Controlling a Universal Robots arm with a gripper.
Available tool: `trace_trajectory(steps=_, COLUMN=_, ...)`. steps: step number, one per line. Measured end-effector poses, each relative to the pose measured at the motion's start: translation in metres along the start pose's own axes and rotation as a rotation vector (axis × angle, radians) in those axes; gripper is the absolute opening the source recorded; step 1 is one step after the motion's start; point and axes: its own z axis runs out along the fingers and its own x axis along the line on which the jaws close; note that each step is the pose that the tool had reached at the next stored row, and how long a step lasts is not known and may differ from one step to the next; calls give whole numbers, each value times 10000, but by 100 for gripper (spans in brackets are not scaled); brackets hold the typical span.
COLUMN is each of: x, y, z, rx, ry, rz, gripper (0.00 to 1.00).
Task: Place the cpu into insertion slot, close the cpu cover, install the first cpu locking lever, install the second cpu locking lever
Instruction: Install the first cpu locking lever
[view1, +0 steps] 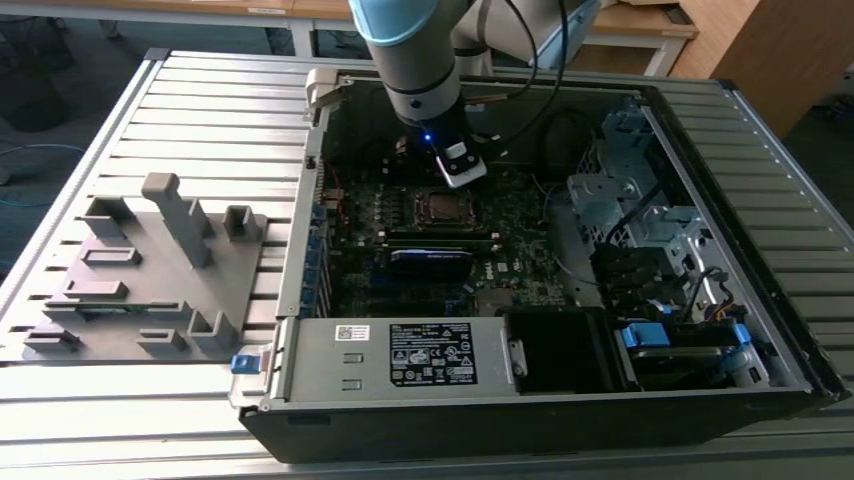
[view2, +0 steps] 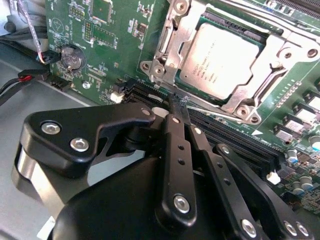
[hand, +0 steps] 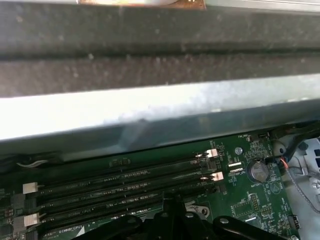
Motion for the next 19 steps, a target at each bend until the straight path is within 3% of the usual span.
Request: trace_trajectory(steps=19, x=5, y=2, z=-12, rx=-137, ry=-39, rz=296, gripper=11)
